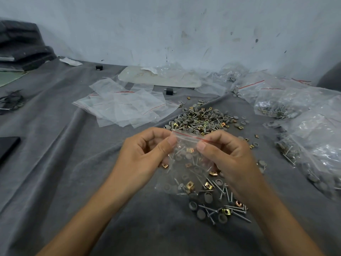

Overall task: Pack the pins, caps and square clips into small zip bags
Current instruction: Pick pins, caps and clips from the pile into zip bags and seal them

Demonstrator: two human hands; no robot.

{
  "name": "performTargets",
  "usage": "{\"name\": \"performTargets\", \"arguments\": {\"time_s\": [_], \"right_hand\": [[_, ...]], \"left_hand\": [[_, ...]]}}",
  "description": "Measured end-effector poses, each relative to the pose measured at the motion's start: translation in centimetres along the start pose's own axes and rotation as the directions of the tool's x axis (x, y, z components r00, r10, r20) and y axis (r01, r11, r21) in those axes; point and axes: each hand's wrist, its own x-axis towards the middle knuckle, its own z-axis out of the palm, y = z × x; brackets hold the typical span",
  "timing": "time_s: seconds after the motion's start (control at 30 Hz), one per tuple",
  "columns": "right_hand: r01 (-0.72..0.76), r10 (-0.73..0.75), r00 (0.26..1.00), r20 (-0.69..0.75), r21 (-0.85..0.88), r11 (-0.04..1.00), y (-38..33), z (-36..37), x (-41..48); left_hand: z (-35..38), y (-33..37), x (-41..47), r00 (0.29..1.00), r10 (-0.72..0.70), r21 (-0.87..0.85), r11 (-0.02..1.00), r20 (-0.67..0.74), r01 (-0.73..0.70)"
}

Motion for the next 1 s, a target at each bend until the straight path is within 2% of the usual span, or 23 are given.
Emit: {"name": "performTargets", "arguments": {"time_s": [0.1, 0.2, 0.33, 0.5, 0.7, 1.0], "right_hand": [[0.039, -0.036, 0.999, 0.036, -0.068, 0.997, -0.3, -0.1, -0.2], [-0.012, 0.014, 0.999, 0.029, -0.063, 0.998, -0.5, 0.0, -0.3], [0.001, 0.014, 0.997, 0.08, -0.183, 0.983, -0.7, 0.1, -0.5], [0.021, 0.015, 0.988, 0.157, -0.228, 0.973, -0.5, 0.2, -0.8], [0.081, -0.042, 0.99, 0.138, -0.294, 0.952, -0.5, 0.6, -1.0], [0.075, -0.038, 0.992, 0.122, -0.31, 0.948, -0.3, 0.9, -1.1]], "left_hand": [[0.1, 0.2, -0.2, 0.998, 0.055, 0.039, 0.998, -0.038, -0.053], [0.2, 0.0, -0.4, 0.992, 0.114, 0.093, 0.99, -0.052, -0.109], [0.4, -0.4, -0.6, 0.986, 0.165, 0.2, 0.966, 0.021, -0.166], [0.5, -1.2, -1.2, 0.972, 0.191, 0.365, 0.902, 0.139, -0.229], [0.6, -1.6, -1.0, 0.974, 0.184, 0.366, 0.904, 0.133, -0.221], [0.7, -1.4, -1.2, 0.983, 0.151, 0.279, 0.944, 0.103, -0.174]]}}
